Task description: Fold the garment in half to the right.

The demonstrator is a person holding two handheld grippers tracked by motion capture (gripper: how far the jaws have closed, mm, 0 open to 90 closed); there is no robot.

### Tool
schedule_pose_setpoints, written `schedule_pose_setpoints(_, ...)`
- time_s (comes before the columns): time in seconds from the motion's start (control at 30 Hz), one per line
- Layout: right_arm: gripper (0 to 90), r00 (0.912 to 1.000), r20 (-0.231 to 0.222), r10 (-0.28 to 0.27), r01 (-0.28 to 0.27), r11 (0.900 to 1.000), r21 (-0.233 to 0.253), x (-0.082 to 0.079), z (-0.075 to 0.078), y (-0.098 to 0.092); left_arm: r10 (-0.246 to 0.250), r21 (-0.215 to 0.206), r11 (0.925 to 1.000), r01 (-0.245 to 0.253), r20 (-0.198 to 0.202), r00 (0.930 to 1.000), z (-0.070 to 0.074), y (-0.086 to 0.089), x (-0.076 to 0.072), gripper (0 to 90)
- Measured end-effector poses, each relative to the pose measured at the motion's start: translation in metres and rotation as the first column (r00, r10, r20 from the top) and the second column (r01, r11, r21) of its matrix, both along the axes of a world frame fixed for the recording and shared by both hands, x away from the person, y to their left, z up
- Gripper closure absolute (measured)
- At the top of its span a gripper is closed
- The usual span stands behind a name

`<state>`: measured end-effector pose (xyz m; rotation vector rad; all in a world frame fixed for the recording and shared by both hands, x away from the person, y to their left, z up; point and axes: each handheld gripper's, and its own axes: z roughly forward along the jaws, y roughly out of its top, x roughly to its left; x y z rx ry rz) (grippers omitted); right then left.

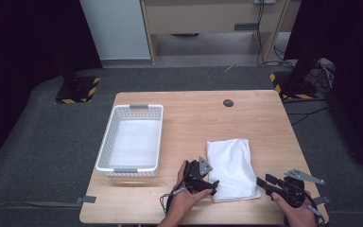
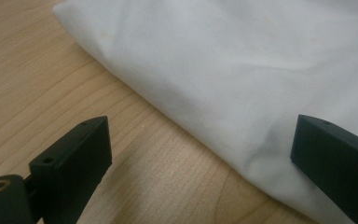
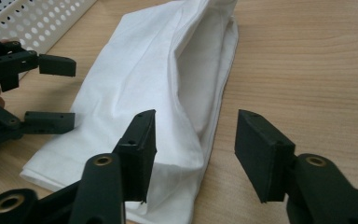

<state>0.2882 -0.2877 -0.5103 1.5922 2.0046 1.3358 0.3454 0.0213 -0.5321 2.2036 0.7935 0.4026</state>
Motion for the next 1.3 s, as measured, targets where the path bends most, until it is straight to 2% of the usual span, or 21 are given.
schedule_pose_setpoints(0.2, 41.5, 0.9998, -0.003, 0.019, -0.019, 0.998, -0.055, 0.011, 0.001, 0.008, 0.002, -0.015, 0.9999, -0.002, 0.006, 1.0000, 0.005, 0.003, -0.004, 4.5)
schedule_pose_setpoints(0.3, 38.5, 0.9996, -0.009, 0.027, -0.028, 0.998, -0.057, 0.014, 0.001, 0.009, 0.010, -0.023, 0.9997, -0.010, 0.003, 0.9999, 0.008, 0.007, -0.007, 4.4)
schedule_pose_setpoints(0.47, 29.3, 0.9986, 0.017, 0.051, -0.050, 0.998, -0.047, 0.021, 0.008, 0.013, 0.029, -0.042, 0.9987, -0.029, -0.002, 0.9996, 0.012, 0.015, -0.012, 4.2)
schedule_pose_setpoints(0.63, 17.2, 0.9921, 0.052, 0.114, -0.108, 0.989, -0.103, 0.030, 0.014, 0.024, 0.055, -0.064, 0.9964, -0.055, -0.013, 0.9984, 0.015, 0.025, -0.018, 4.1)
schedule_pose_setpoints(0.73, 13.5, 0.9882, 0.068, 0.137, -0.127, 0.983, -0.133, 0.036, 0.020, 0.030, 0.068, -0.074, 0.9949, -0.069, -0.020, 0.9975, 0.016, 0.031, -0.022, 4.0)
schedule_pose_setpoints(0.8, 11.2, 0.9872, 0.063, 0.146, -0.136, 0.979, -0.149, 0.040, 0.025, 0.035, 0.077, -0.075, 0.9941, -0.078, -0.022, 0.9968, 0.017, 0.034, -0.024, 4.1)
schedule_pose_setpoints(0.93, 9.8, 0.9843, 0.057, 0.167, -0.154, 0.970, -0.190, 0.049, 0.033, 0.047, 0.094, -0.080, 0.9922, -0.096, -0.024, 0.9953, 0.018, 0.041, -0.026, 4.0)
schedule_pose_setpoints(1.3, 8.5, 0.9745, 0.046, 0.220, -0.206, 0.957, -0.202, 0.065, 0.044, 0.074, 0.131, -0.099, 0.9859, -0.135, -0.048, 0.9903, 0.016, 0.052, -0.025, 3.9)
